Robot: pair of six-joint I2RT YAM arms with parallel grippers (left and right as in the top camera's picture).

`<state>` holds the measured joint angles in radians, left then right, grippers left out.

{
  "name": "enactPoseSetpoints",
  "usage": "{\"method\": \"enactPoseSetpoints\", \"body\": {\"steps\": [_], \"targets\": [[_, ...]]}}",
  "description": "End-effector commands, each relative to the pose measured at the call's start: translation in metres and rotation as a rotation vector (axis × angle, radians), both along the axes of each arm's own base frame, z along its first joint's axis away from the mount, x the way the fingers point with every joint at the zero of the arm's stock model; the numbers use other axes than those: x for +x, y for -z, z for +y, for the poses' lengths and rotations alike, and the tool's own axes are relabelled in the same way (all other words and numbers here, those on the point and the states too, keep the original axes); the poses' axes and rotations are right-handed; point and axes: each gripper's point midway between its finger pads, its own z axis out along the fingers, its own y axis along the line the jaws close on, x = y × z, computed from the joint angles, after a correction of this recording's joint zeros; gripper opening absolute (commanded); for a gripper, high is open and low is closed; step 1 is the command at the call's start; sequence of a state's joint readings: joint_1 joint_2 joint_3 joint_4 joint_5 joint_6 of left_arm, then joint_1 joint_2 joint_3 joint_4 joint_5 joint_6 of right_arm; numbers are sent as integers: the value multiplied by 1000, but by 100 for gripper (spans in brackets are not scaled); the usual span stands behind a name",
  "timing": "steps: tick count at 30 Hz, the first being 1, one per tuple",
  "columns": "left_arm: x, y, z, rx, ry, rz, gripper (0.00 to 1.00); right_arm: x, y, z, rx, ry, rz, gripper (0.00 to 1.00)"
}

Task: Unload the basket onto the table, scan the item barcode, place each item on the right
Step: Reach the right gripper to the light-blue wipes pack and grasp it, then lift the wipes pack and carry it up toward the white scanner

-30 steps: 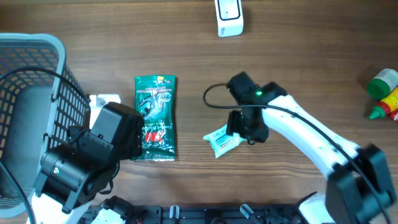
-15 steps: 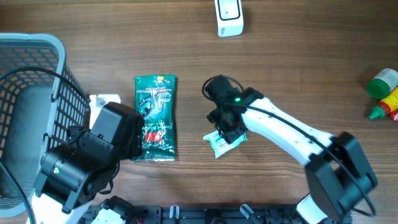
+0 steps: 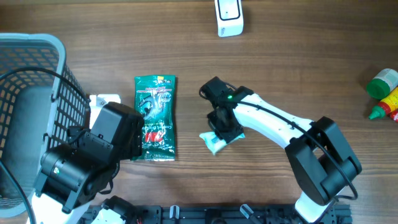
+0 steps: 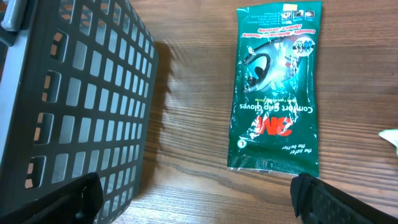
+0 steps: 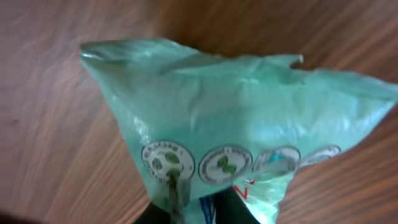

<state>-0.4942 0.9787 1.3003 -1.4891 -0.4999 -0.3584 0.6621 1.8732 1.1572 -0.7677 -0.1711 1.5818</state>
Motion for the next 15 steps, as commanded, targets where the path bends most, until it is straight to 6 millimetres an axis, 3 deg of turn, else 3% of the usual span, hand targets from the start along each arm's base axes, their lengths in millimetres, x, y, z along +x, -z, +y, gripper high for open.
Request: {"method": "enactPoseSetpoints", "body": {"steps": [1, 3, 6, 8, 10, 11, 15], "targets": [[0, 1, 2, -9, -21, -2, 100, 1, 14, 9, 65, -114, 28, 4], [0, 1, 2, -9, -21, -2, 100, 12, -6, 16, 130, -178, -26, 4], [0, 1, 2, -9, -21, -2, 100, 39, -59, 28, 259, -412, -260, 4], [0, 1, 2, -9, -21, -2, 100, 42, -93, 37, 357, -552, -375, 4], [0, 1, 2, -9, -21, -2, 100, 37, -131, 51, 495, -731, -506, 4], [0, 1, 2, -9, -21, -2, 100, 29, -161, 64, 617, -901, -634, 4], [0, 1, 2, -9, -21, -2, 100, -9, -232, 93, 976, -1398, -1060, 4]]}}
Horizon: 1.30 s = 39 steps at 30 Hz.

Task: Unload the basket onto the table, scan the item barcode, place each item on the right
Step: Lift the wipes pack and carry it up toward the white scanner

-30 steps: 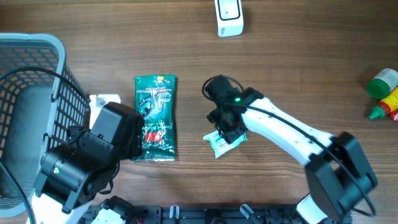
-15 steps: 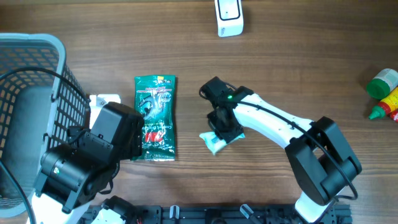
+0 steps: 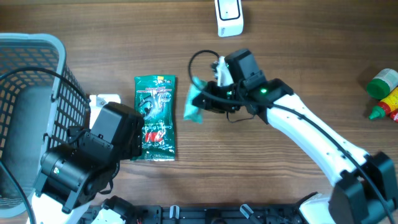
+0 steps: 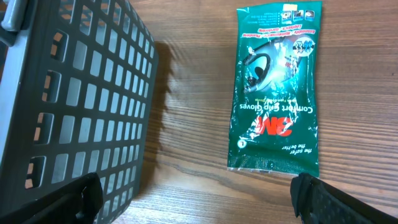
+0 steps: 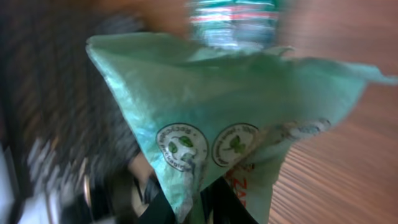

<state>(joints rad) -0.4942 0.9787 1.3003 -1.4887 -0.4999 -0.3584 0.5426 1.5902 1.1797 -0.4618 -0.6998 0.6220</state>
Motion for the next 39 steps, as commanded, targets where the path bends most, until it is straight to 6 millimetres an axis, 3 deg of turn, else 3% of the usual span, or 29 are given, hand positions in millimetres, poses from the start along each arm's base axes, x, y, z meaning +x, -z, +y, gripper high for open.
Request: {"method": "enactPoseSetpoints", "body": {"steps": [1, 7, 12, 19, 22, 24, 32, 35, 39], "targets": [[0, 1, 2, -9, -21, -2, 100, -53, -72, 25, 392, -550, -404, 4], [0, 1, 2, -9, -21, -2, 100, -59, -94, 28, 505, -640, -539, 4], [0, 1, 2, -9, -21, -2, 100, -67, -110, 16, 622, -711, -575, 4], [0, 1, 2, -9, -21, -2, 100, -47, -107, -5, 621, -679, -682, 4], [0, 1, 2, -9, -21, -2, 100, -60, -118, -21, 753, -751, -749, 4], [0, 1, 2, -9, -21, -2, 100, -61, -115, -25, 760, -739, -738, 5], [0, 1, 2, -9, -21, -2, 100, -59, -114, -27, 755, -748, -826, 5], [0, 1, 2, -9, -21, -2, 100, -50, -106, -23, 688, -747, -926, 5], [0, 1, 2, -9, -21, -2, 100, -40, -120, -22, 695, -783, -1120, 5]]}}
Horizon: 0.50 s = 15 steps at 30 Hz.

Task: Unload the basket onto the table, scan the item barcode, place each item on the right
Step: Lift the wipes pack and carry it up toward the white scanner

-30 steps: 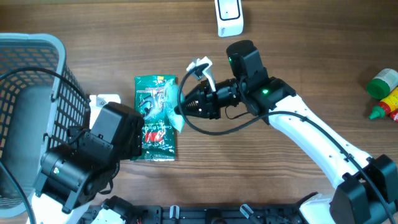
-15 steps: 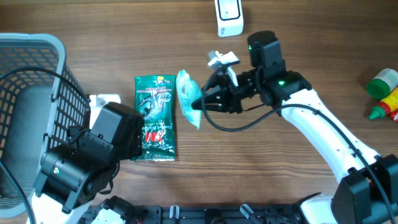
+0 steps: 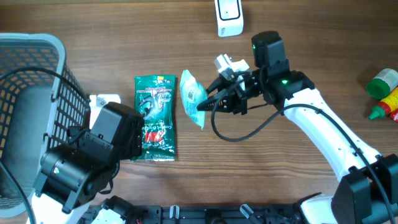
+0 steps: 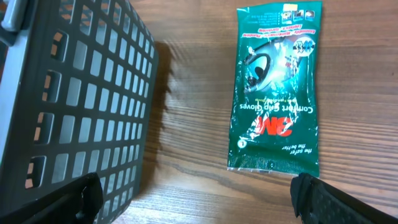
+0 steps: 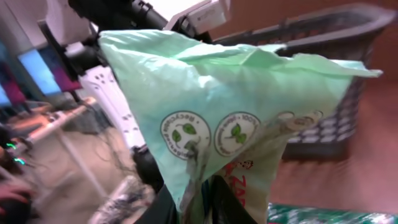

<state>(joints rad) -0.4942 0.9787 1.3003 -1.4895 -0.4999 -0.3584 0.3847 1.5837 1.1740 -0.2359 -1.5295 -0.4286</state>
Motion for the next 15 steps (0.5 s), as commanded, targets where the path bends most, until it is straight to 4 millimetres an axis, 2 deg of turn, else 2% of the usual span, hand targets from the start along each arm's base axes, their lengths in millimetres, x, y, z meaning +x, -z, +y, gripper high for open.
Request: {"method": "enactPoseSetpoints", "body": {"steps": [1, 4, 8, 12, 14, 15], "targets": [[0, 1, 1, -9, -21, -2, 100, 1, -16, -4, 97, -27, -177, 5], [0, 1, 1, -9, -21, -2, 100, -1, -29, -5, 169, -70, -305, 5], [0, 1, 1, -9, -21, -2, 100, 0, -32, -5, 187, -71, -356, 4], [0, 1, 1, -9, -21, -2, 100, 1, -31, -4, 160, -64, -300, 4], [0, 1, 1, -9, -21, -2, 100, 15, -26, 1, 79, 22, -194, 4], [0, 1, 1, -9, -21, -2, 100, 30, -17, 5, -4, 113, -58, 4]]}}
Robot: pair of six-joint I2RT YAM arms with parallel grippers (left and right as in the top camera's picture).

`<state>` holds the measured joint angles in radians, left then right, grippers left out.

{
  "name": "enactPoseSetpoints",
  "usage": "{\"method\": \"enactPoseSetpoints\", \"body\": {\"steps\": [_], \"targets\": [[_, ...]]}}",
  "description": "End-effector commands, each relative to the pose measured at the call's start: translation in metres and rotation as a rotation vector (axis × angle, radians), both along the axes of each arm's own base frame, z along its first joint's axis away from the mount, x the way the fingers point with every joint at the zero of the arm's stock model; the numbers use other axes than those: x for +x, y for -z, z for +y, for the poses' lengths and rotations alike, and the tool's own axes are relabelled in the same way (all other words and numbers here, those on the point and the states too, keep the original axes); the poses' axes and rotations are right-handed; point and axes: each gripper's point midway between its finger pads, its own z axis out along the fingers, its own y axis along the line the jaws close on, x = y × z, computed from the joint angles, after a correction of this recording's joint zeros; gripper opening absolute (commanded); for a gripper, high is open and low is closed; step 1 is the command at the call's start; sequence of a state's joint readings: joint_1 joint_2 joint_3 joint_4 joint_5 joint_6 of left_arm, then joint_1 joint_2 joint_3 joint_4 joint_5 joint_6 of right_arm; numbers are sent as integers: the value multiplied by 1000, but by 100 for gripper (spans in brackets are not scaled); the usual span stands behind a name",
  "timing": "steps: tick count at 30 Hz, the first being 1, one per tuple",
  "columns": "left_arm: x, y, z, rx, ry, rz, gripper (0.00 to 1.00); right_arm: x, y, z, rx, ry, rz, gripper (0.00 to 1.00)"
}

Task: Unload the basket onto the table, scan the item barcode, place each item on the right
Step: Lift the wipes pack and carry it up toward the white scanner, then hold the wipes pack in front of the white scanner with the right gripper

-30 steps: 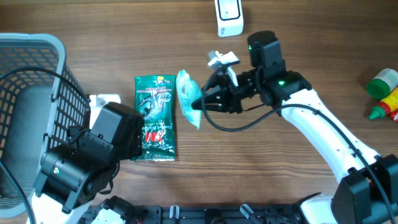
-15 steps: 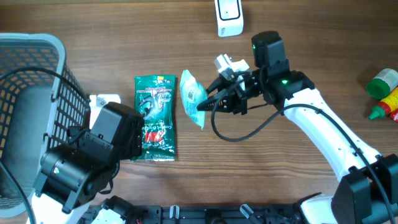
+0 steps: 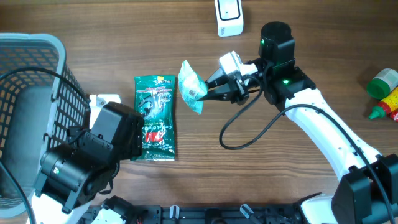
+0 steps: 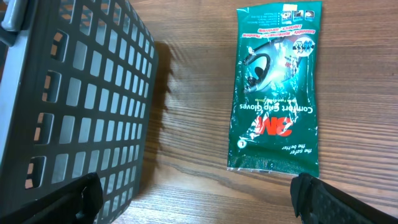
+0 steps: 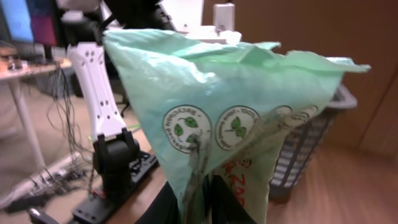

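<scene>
A light green plastic packet (image 3: 190,85) hangs in the air above the table's middle, pinched at one end by my right gripper (image 3: 210,91), which is shut on it. In the right wrist view the light green packet (image 5: 230,112) fills the frame with its round leaf logos toward the camera. The white barcode scanner (image 3: 228,17) stands at the table's far edge, behind the held packet. A dark green 3M gloves pack (image 3: 156,117) lies flat to the left, also the gloves pack (image 4: 277,90) in the left wrist view. My left gripper (image 4: 199,202) stands open near the basket, holding nothing.
A grey mesh basket (image 3: 25,93) takes up the left side, its wall (image 4: 74,99) close to my left gripper. A white tag (image 3: 104,99) lies beside the gloves pack. Green and red bottles (image 3: 382,93) stand at the right edge.
My right gripper with the light green packet has moved a little farther back, toward the scanner, and turned the packet. The left arm and the gloves pack have not moved.
My right gripper was shut on the light green packet low over the table's middle. Then it held the packet raised and farther left, beside the gloves pack. Since then it has turned the packet and brought it nearer the scanner. The left arm stayed still throughout.
</scene>
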<state>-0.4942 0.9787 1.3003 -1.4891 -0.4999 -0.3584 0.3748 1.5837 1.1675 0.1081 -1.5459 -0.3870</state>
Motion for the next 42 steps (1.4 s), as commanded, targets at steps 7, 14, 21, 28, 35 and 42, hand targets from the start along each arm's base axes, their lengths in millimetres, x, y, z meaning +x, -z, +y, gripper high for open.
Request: {"method": "enactPoseSetpoints", "body": {"steps": [7, 14, 21, 28, 35, 42], "targets": [[0, 1, 2, -9, -21, -2, 100, 89, 90, -15, -430, 774, 1055, 4], [0, 1, 2, -9, -21, -2, 100, 123, 113, -42, -405, 1099, 1216, 4], [0, 1, 2, -9, -21, -2, 100, 167, 139, -54, -390, 1250, 1283, 5], [0, 1, 2, -9, -21, -2, 100, 266, 177, -75, -390, 1413, 1320, 5], [0, 1, 2, -9, -21, -2, 100, 337, 205, -86, -315, 1458, 1365, 5], [0, 1, 2, -9, -21, -2, 100, 346, 214, -92, -308, 1533, 1334, 5]]}}
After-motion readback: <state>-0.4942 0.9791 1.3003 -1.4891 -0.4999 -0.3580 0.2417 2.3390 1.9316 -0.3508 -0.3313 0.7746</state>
